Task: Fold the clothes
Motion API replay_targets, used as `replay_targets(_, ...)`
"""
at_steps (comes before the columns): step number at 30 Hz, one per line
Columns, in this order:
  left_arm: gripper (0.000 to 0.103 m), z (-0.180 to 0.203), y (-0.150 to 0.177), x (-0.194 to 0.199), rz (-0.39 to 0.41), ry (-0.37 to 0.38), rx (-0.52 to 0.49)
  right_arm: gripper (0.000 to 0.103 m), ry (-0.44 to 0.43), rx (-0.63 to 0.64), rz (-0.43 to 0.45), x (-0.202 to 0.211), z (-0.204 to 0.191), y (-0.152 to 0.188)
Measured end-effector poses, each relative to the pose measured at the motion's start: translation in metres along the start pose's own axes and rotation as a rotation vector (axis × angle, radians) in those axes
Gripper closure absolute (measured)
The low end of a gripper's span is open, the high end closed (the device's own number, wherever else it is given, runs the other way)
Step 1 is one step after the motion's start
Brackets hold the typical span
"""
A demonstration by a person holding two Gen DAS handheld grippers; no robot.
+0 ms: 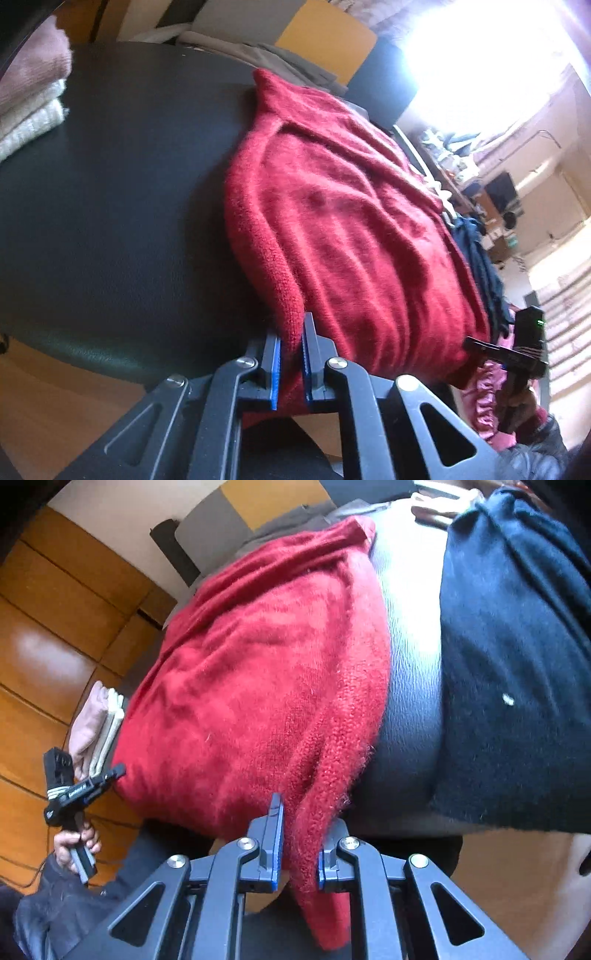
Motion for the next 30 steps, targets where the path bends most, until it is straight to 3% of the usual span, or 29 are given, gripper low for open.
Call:
replay_targets(2, 0.096, 0.012, -0.006, 0.006, -0.015, 0.094, -0.004, 0.089, -0.069, -0.043, 0.01, -0.001, 0.001, -0.004)
replay_targets(7, 0.096, 0.047, -0.038, 0.025, -0.011, 0.313, -0.017, 0.089, -0.26, -0.07, 0.152, 0.01, -0.02, -0.051)
replay_targets(11, 0.096, 0.071, -0.081, 0.034, 0.035, 0.421, -0.013, 0.089, -0.355, -0.091, 0.235, 0.013, -0.024, -0.097)
replay_targets(15, 0.096, 0.091, -0.136, 0.028, 0.078, 0.493, 0.015, 0.089, -0.385, -0.13, 0.319, 0.017, -0.008, -0.145)
replay_targets(20, 0.095, 0.106, -0.223, -0.005, 0.135, 0.5, 0.059, 0.089, -0.339, -0.129, 0.389, 0.016, 0.025, -0.218)
replay_targets(22, 0.095, 0.098, -0.262, -0.036, 0.147, 0.44, 0.108, 0.089, -0.307, -0.15, 0.403, 0.007, 0.044, -0.249)
replay_targets(24, 0.095, 0.083, -0.283, -0.076, 0.101, 0.362, 0.156, 0.089, -0.264, -0.172, 0.389, -0.009, 0.066, -0.27)
replay_targets(26, 0.096, 0.059, -0.289, -0.127, 0.011, 0.232, 0.199, 0.088, -0.241, -0.237, 0.332, -0.039, 0.089, -0.281)
replay_targets(28, 0.096, 0.041, -0.279, -0.153, -0.043, 0.155, 0.196, 0.086, -0.204, -0.274, 0.256, -0.064, 0.109, -0.274)
replay_targets(30, 0.096, 0.034, -0.27, -0.15, -0.033, 0.195, 0.192, 0.092, -0.198, -0.304, 0.206, -0.083, 0.12, -0.261)
Point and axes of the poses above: each gripper's, at about its wrist camera, not at the fingertips, and x roughly against the way its jaws point, z to its right, y to its underside, the point moved 8 cm from there along -x, roughly the way its jaws point, and after that the axes turned 14 degrees about x, right-handed, at the moved point
